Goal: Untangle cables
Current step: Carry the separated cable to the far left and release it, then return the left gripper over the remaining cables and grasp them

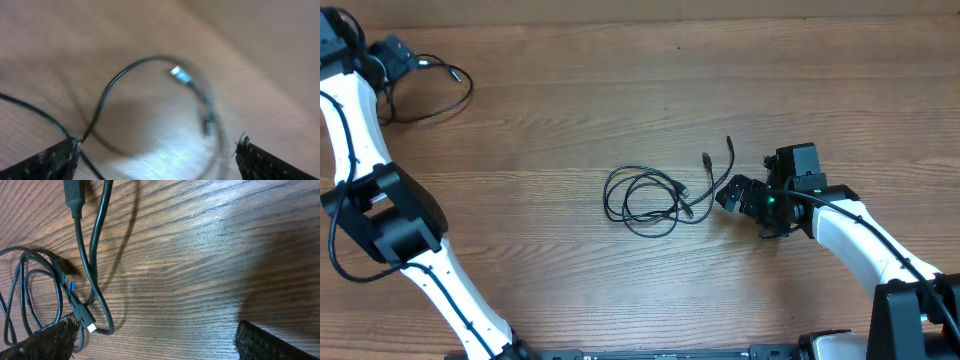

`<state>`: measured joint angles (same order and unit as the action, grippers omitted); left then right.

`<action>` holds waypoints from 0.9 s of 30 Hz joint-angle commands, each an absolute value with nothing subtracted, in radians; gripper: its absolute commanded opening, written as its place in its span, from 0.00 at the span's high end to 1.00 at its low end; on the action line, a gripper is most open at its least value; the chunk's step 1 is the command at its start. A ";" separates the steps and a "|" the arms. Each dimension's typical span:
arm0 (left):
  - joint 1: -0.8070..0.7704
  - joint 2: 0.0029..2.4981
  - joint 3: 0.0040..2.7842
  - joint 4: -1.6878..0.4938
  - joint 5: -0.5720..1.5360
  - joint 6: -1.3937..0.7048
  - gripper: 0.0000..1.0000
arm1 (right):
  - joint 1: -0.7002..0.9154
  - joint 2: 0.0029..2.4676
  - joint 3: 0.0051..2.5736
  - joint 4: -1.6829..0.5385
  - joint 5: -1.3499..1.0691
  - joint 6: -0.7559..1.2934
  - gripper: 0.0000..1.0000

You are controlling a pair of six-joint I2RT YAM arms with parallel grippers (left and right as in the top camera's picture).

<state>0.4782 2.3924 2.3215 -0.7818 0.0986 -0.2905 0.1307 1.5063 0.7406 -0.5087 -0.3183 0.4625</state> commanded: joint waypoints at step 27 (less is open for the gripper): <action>0.154 2.243 2.479 -1.385 0.338 -0.200 0.00 | 0.126 1.418 0.844 -0.648 -0.382 0.440 0.00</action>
<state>0.2699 2.2677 2.4718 -1.3544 0.3050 -0.2859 0.1307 1.4822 0.7727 -0.6239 -0.3630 0.4591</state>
